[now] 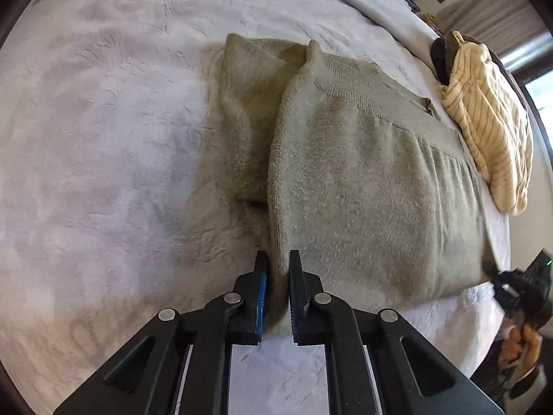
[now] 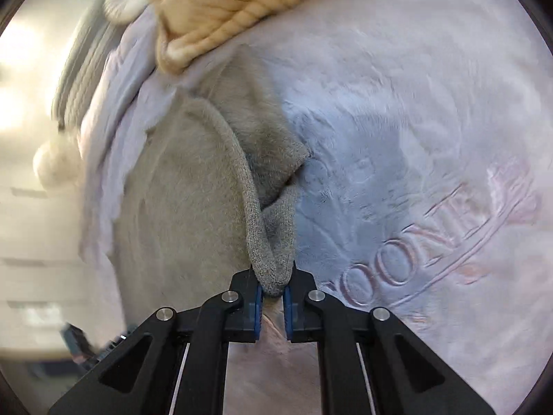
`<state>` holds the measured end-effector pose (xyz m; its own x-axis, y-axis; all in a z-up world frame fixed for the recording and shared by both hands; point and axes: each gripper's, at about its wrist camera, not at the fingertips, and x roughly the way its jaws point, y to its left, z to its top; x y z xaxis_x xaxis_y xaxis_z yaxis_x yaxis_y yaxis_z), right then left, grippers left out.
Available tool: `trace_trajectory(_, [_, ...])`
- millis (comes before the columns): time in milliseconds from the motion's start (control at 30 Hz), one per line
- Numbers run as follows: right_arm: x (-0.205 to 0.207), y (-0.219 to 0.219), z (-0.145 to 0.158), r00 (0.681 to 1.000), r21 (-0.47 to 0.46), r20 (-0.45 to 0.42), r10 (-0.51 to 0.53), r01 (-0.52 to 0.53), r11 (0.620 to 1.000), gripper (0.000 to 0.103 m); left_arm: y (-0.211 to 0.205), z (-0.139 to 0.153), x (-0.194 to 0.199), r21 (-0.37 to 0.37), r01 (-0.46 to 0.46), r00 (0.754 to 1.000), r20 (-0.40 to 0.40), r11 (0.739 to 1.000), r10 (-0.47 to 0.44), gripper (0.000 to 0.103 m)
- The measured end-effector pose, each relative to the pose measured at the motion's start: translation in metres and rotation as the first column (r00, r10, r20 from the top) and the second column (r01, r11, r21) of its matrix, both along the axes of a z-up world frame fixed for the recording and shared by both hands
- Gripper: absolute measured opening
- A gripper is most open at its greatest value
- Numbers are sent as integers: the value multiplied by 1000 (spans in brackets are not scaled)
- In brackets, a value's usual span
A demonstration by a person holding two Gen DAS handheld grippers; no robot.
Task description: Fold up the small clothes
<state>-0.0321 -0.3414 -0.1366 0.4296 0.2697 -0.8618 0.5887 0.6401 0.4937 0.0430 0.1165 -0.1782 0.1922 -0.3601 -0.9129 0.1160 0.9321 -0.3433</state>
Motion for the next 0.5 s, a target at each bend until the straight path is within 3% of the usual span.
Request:
trace_trajectory(100, [3,0,-23,997,-31,-73,26,-29,999,10,4,-14,-6,31,3,1000,-11,1000,-3,12])
trace_trajectory(200, [2,-2,-38,997,-14,-79,21,-23,1000,10,10,-24,-13,32,4,1000,-7,999,-4,12])
trace_trajectory(333, [-13,-5,-22,995,-8,-94,-16,16,1000,15,27,-10,-21,34,10,1000,-6,999,-9,12])
trace_trajectory(500, [-31,-11,5,996,-93,-57,-66,61,994,15,34,17,-18,81,1,999,51,997,-5,12])
